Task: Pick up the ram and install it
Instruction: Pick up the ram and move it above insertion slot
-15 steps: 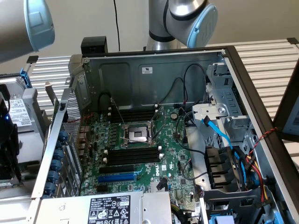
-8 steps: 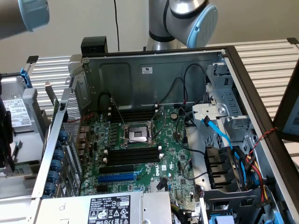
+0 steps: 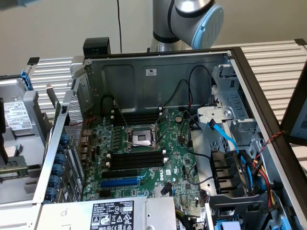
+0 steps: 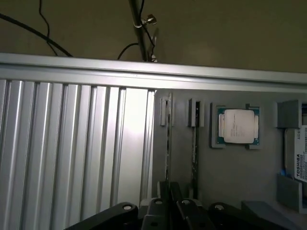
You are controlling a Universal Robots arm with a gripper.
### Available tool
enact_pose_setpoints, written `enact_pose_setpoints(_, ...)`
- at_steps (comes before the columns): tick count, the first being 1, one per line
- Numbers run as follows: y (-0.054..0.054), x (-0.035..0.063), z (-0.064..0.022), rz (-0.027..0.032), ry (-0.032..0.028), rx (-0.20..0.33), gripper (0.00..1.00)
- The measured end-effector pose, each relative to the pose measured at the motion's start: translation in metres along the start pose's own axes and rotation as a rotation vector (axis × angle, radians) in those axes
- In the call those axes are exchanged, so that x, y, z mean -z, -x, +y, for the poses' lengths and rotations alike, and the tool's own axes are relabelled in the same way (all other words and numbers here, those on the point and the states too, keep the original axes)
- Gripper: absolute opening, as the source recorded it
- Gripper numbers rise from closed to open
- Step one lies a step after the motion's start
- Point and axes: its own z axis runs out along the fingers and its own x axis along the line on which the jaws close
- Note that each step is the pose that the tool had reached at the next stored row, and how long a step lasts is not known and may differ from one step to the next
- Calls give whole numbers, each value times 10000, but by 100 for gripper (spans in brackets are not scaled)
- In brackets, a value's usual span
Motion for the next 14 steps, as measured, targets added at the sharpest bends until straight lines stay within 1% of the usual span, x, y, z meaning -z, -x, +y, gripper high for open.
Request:
enact_pose_setpoints(2,-1,3,-1,31,-1,0,13)
enact_pose_setpoints(3,-1,28,1,44,21,0,13)
enact_pose_setpoints(14,-8,523,29,42,20,-4,13)
